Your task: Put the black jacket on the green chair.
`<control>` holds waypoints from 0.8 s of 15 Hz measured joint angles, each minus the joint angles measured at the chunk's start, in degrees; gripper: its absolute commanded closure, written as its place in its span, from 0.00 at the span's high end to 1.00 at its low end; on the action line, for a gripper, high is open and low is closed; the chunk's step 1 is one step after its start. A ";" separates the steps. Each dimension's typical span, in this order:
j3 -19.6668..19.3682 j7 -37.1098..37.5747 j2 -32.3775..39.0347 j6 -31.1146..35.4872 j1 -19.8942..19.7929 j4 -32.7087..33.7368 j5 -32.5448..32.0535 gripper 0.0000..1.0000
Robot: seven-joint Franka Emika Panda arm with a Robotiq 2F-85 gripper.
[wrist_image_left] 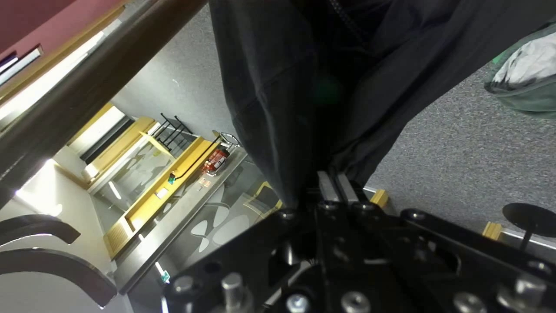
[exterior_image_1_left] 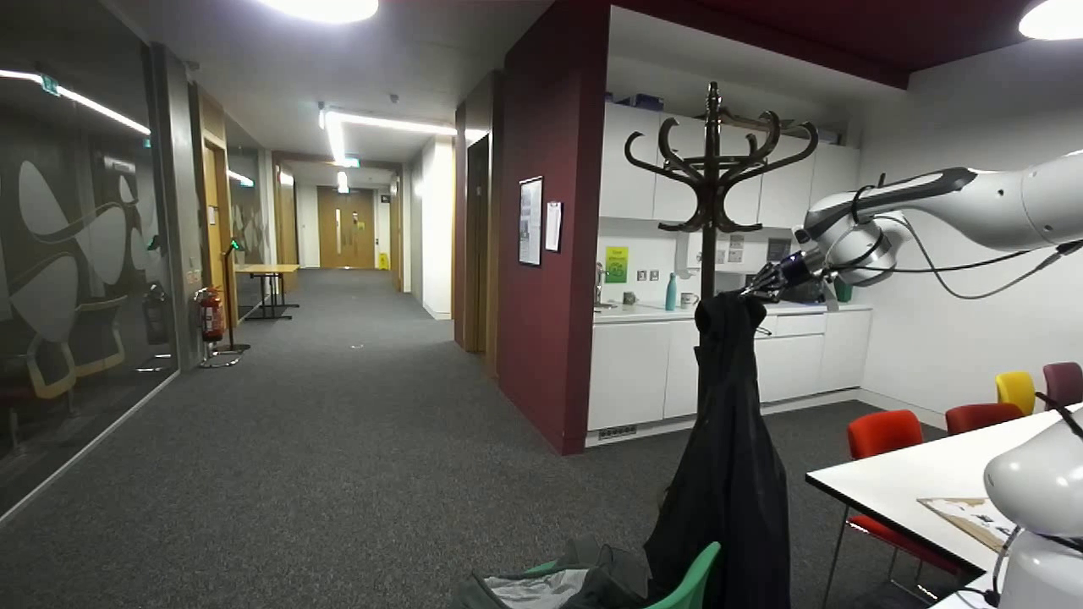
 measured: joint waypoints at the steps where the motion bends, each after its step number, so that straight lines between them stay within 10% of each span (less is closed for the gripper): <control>1: 0.00 0.00 0.00 -0.01 0.00 0.00 -0.02 0.03; 12: 1.80 -0.04 2.56 -0.01 0.38 -1.04 -0.06 0.01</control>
